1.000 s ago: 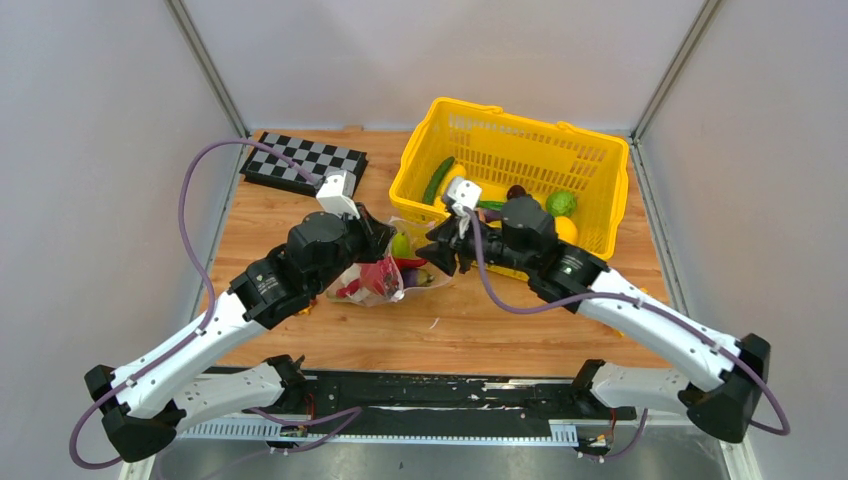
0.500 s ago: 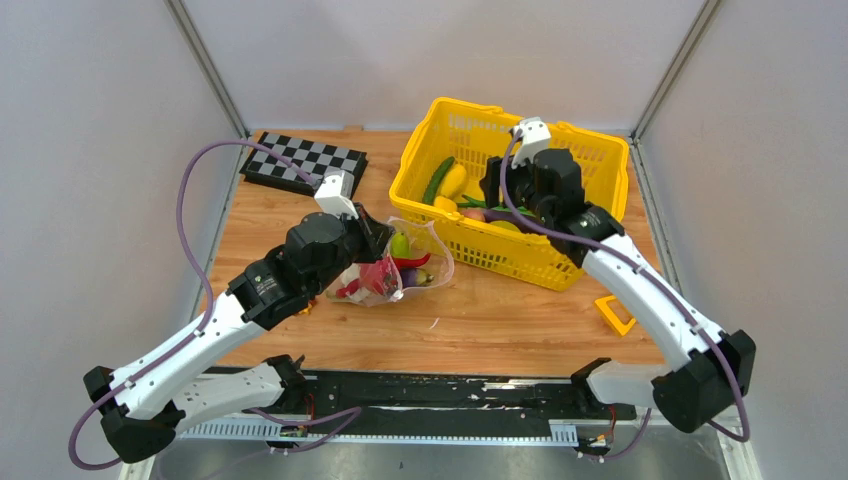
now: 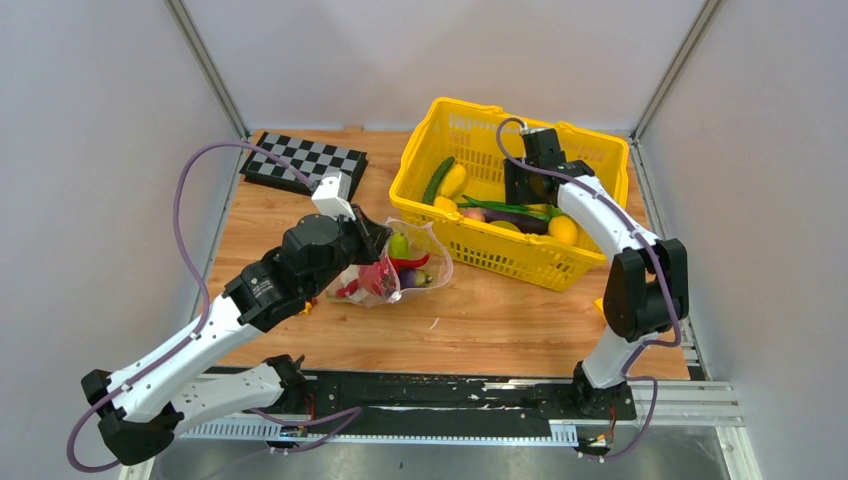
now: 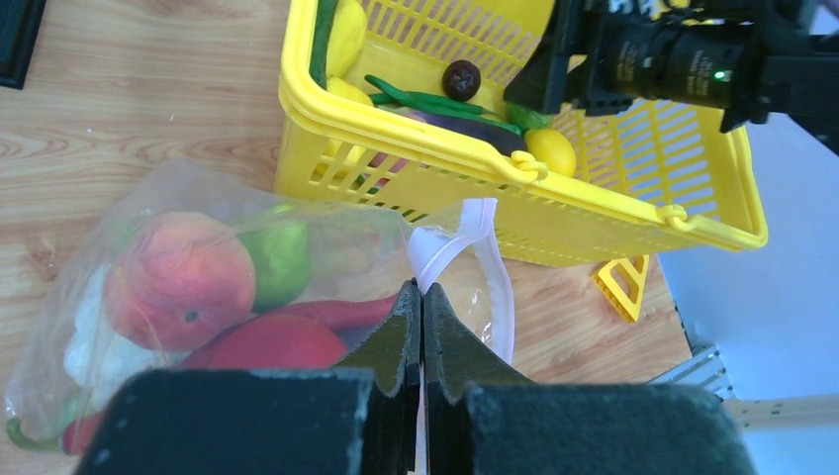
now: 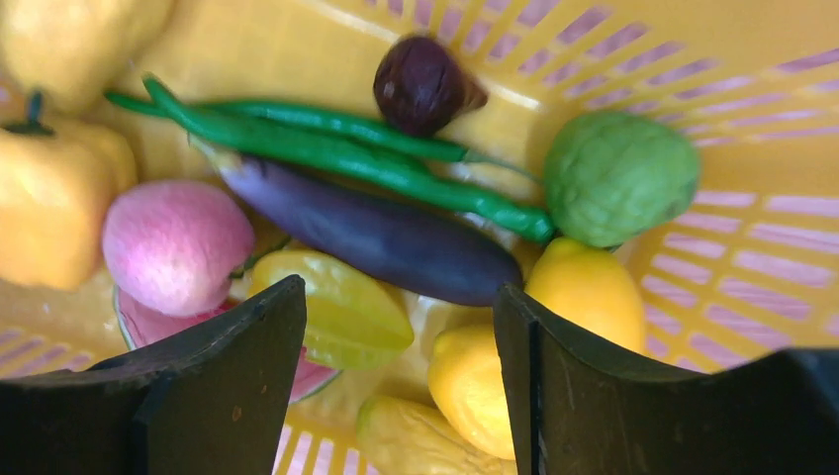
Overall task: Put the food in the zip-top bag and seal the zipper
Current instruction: Pick up the fake fruit from the bin.
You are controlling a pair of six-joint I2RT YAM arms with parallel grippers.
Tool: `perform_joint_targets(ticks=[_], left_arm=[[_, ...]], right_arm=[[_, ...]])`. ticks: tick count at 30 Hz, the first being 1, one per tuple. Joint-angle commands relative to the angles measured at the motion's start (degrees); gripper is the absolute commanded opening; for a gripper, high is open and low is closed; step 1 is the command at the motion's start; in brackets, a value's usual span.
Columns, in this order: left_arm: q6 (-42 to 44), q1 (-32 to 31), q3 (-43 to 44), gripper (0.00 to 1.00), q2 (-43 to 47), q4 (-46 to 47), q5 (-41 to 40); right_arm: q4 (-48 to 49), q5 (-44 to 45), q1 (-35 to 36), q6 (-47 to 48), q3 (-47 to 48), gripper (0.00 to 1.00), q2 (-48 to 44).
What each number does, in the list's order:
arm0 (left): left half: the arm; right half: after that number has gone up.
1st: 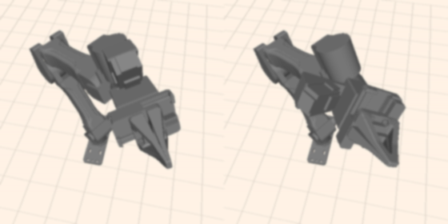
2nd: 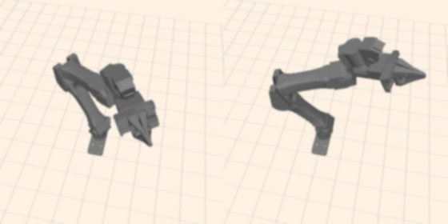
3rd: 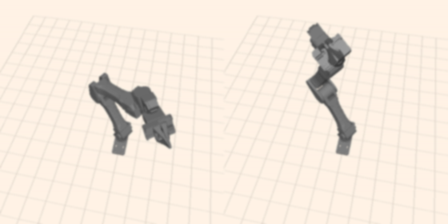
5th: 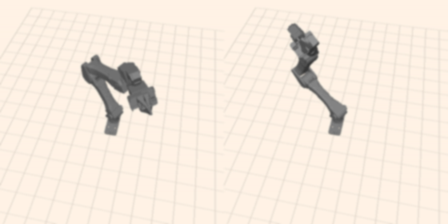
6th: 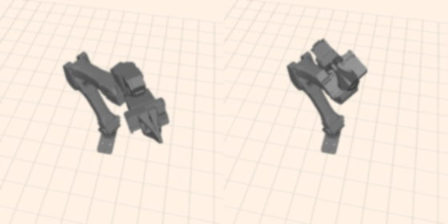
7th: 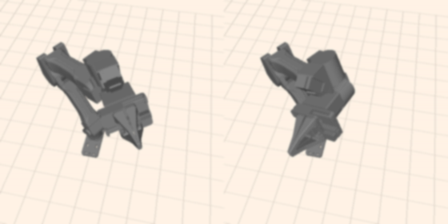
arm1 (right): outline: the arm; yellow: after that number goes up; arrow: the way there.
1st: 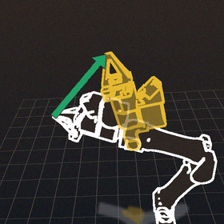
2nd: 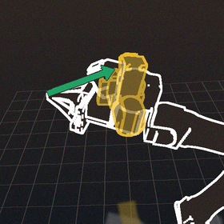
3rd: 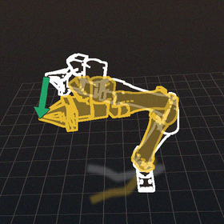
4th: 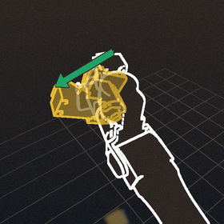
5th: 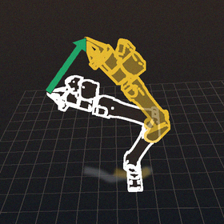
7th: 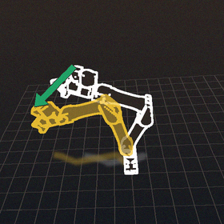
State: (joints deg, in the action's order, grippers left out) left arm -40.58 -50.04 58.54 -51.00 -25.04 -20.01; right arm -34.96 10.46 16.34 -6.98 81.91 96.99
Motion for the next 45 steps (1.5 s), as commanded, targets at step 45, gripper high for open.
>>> perform_joint_targets(ticks=[45], left_arm=[[0.3,0.2,-0.4,0.00,1.0,2.0,-1.0]], right_arm=[[13.2,-19.6,5.9,-7.1,-0.6,0.96,15.1]])
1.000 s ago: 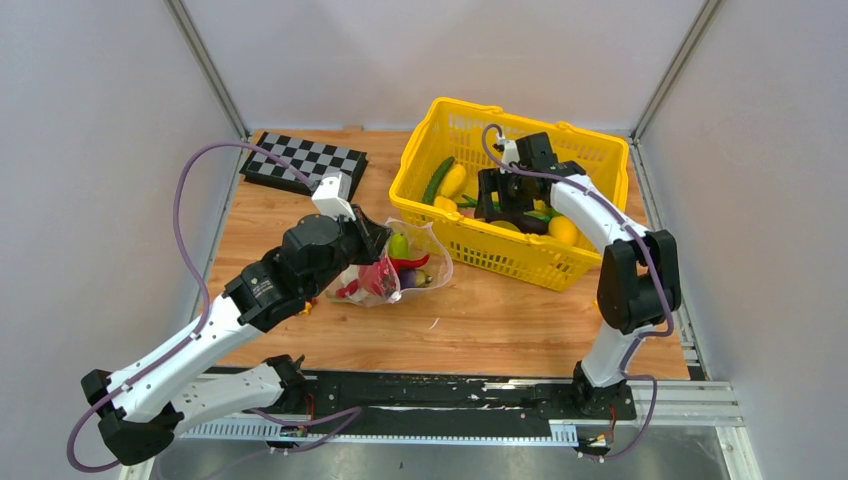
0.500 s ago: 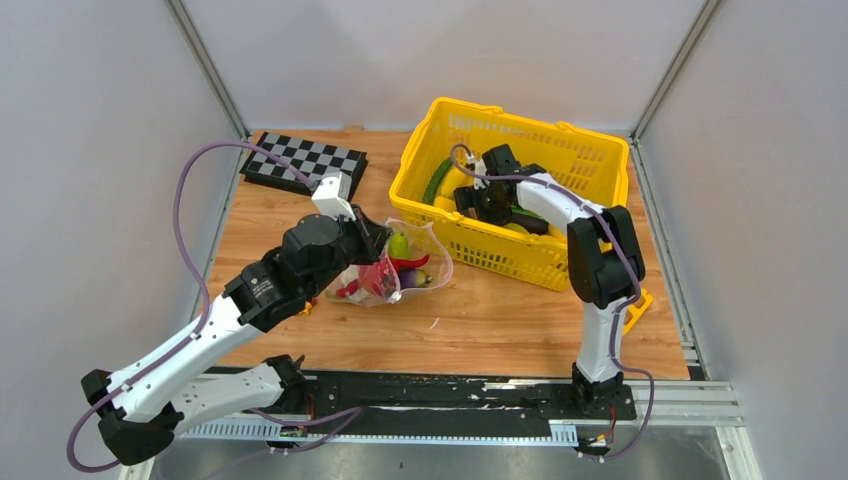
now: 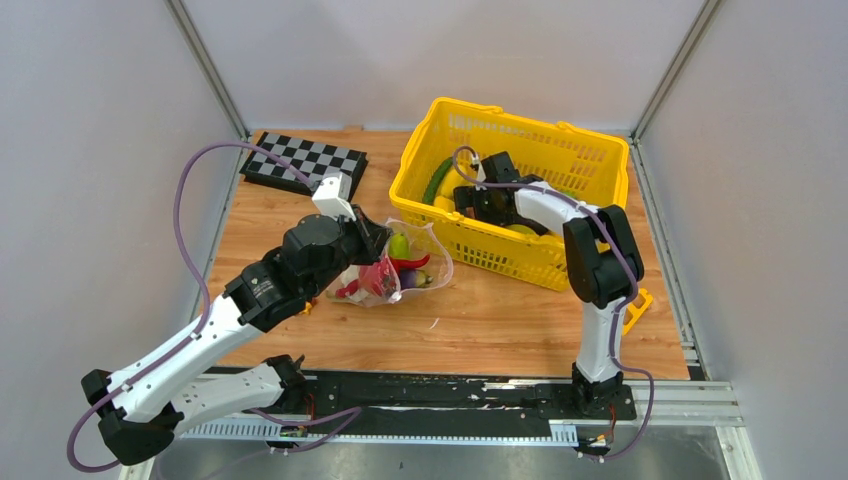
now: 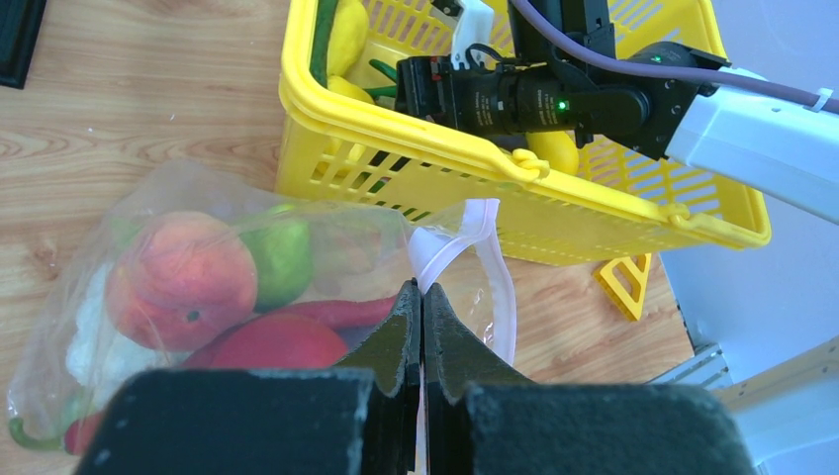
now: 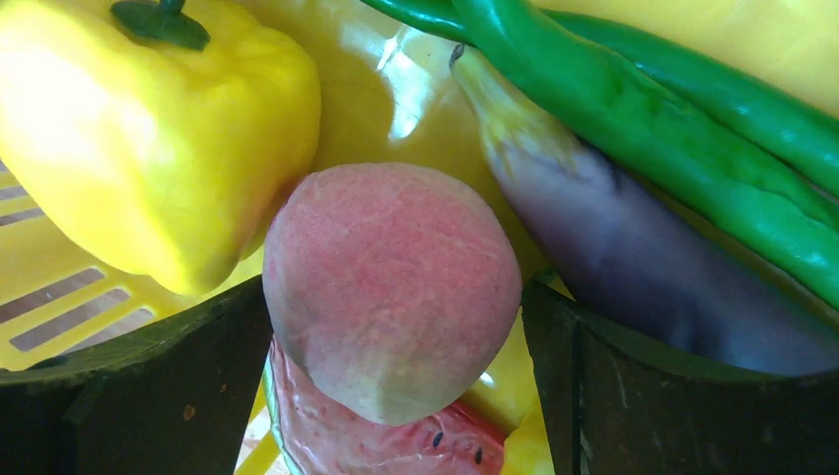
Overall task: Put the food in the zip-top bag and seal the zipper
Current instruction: Pick up the fake fruit from the bin.
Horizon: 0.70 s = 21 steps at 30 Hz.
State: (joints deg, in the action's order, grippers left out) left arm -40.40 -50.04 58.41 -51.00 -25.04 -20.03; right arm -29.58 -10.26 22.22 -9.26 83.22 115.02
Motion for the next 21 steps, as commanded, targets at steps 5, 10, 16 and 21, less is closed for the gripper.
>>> perform_joint_targets(ticks=[5,10,16,21], left_arm=[[0.1,0.2,-0.4,0.00,1.6,1.5,-1.3],[0.1,0.2,-0.9,0.00,2.4,1.6,-2.2],[0.2,0.2,-0.7,0.00,1.4,1.8,-1.4],[0.2,0.2,-0.6,0.00,1.5,1.8,-1.4]], right_arm=[[7.7,2.0,0.0,-6.8,-0.1,0.93,-0.8],[9.3,4.2,0.0,-6.9,-2.9,0.64,-3.7],[10.7,4.4,0.0,-5.8,-6.3,0.51,-11.5],[13.3,5.5,-0.1,-5.3,-10.6,0.50,-20.4]])
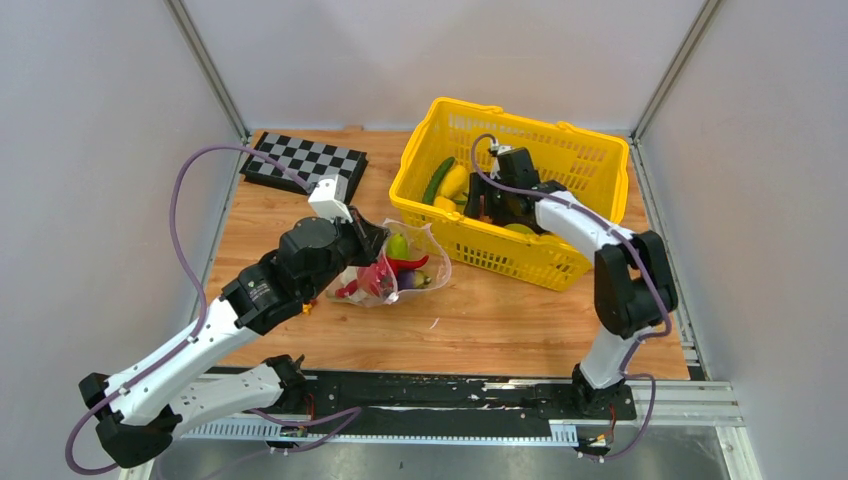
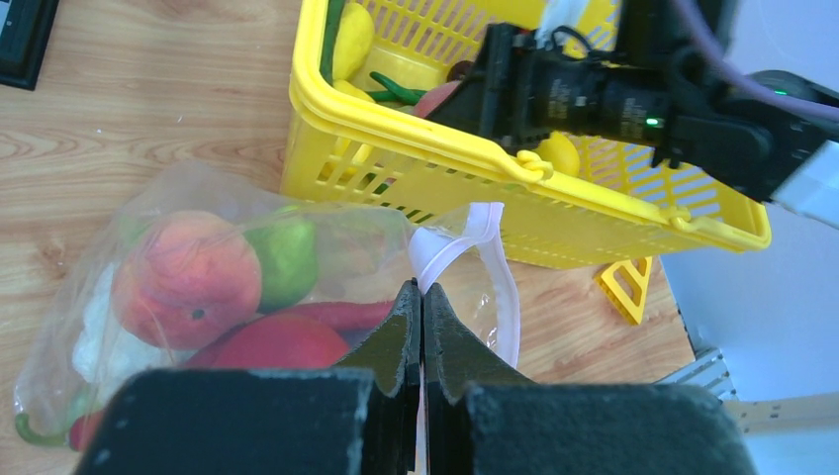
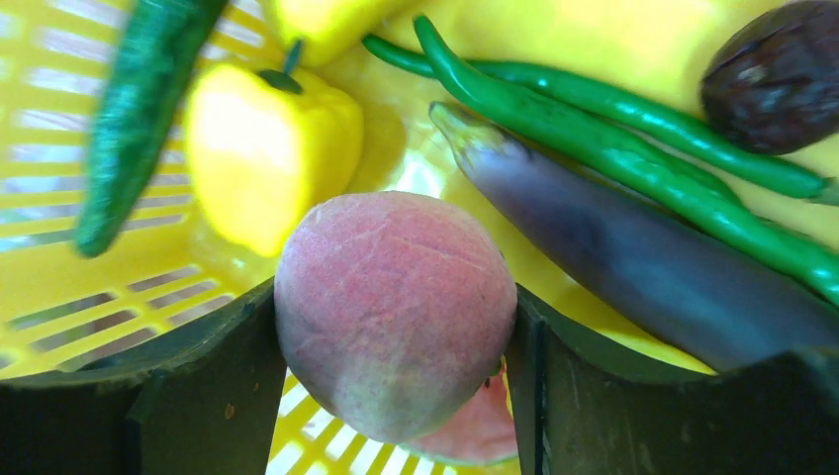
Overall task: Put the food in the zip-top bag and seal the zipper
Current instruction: Pick up the fake fruit from the bin, then place the fake fruit in the zipper food storage bag.
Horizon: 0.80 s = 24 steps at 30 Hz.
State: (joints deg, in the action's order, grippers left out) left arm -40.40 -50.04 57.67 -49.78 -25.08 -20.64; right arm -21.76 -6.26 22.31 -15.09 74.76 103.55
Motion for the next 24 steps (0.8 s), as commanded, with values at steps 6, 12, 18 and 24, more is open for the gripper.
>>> perform_joint_targets(ticks=[6,12,18,24], left_arm=[[0.3,0.2,0.3,0.00,-0.1,2.1,-0.4],[0.3,0.2,0.8,0.00,-1.0,2.5,0.4],[0.2,0.2,0.9,0.00,-1.3,2.8,0.6],[0.3,0.2,1.1,0.00,-1.8,3.1,0.6]], right_arm=[[9.7,-2.7,-0.2,0.1,-6.6,0.50,-19.9],[16.2,-11.1,-0.3,-1.6,-11.6,0.50,-28.3],[20.6,-21.6,-0.3,-0.9,-12.9,0.50,-33.6],[24.7,-40.1,0.1,1.3,-13.3,0.50,-35.0]])
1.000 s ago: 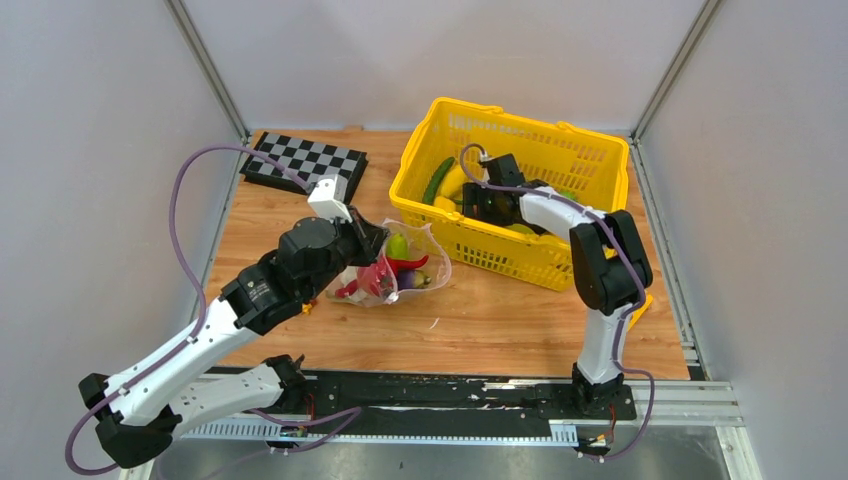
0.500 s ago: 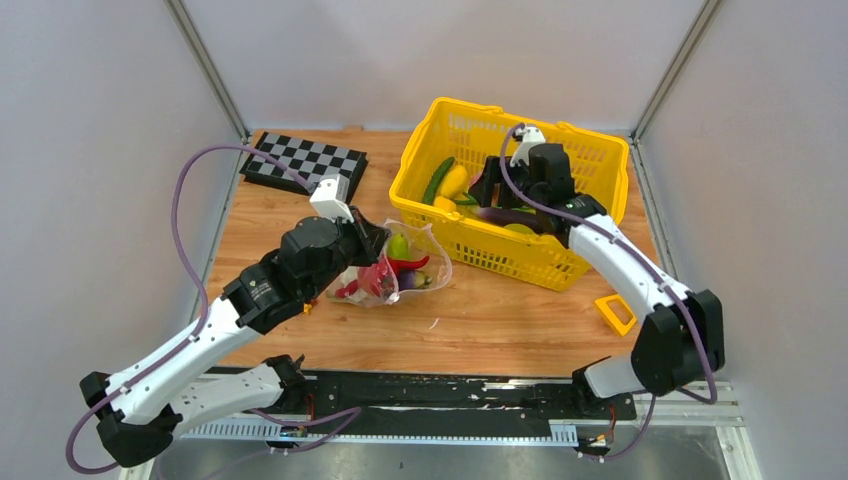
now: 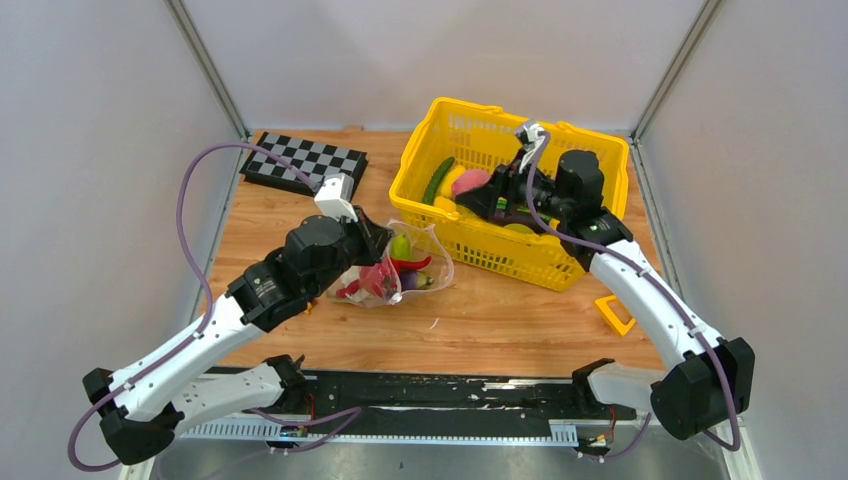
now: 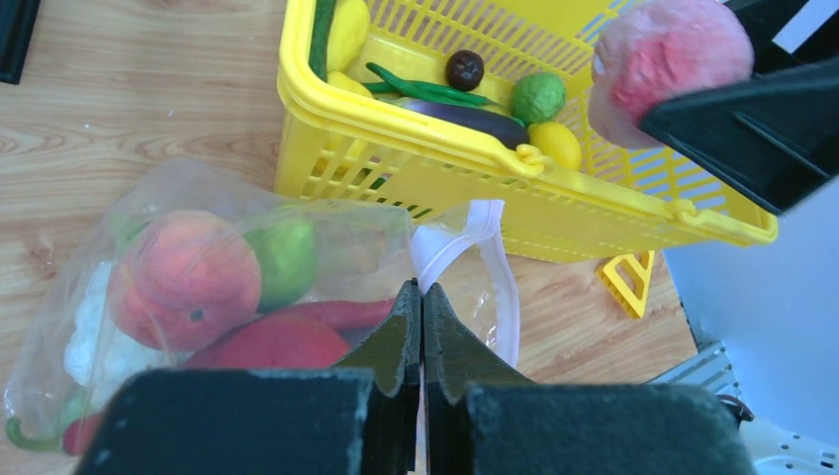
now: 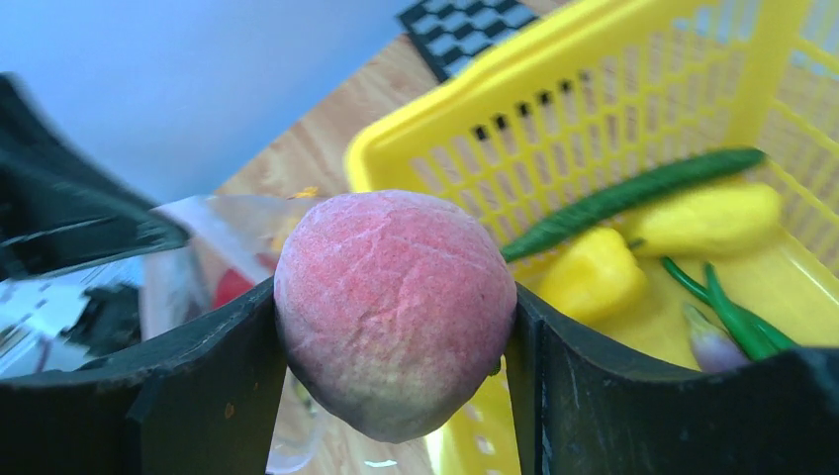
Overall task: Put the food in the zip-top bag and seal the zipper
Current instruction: Place the fake fruit in the zipper food storage bag.
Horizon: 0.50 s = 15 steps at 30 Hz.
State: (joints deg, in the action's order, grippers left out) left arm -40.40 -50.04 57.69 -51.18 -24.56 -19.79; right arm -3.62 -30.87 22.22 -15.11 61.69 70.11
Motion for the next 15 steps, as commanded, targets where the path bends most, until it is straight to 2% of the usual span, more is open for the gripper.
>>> perform_joint_targets(ticks=[1,4,7,11,15], left_arm=[[0.3,0.2,1.2,0.00,-0.6,2.6,-0.1],[0.3,0.2,1.5,0.00,-1.1,2.7,0.3],[0.2,0.2,1.5,0.00,-1.2,2.7,0.1],[-0.1,0.2,1.4,0.00,-1.2,3.1,0.0],[-0.3,0.2,1.5,0.00,-1.2,3.4,0.4]], right_arm=[[7.0,-18.2,0.5,1.8,-0.2,0.50,-1.6],[5.2,-23.8,2.7,5.5,-0.3,0.50,-2.0],[-2.4,-24.9,6.5,13.1,1.0,0.52,-2.3],[-14.5,-22.2,13.3,24.6,4.2,0.52,-1.6],[-17.1,-17.0,16.2,25.8,4.6,0.52,-0.5]])
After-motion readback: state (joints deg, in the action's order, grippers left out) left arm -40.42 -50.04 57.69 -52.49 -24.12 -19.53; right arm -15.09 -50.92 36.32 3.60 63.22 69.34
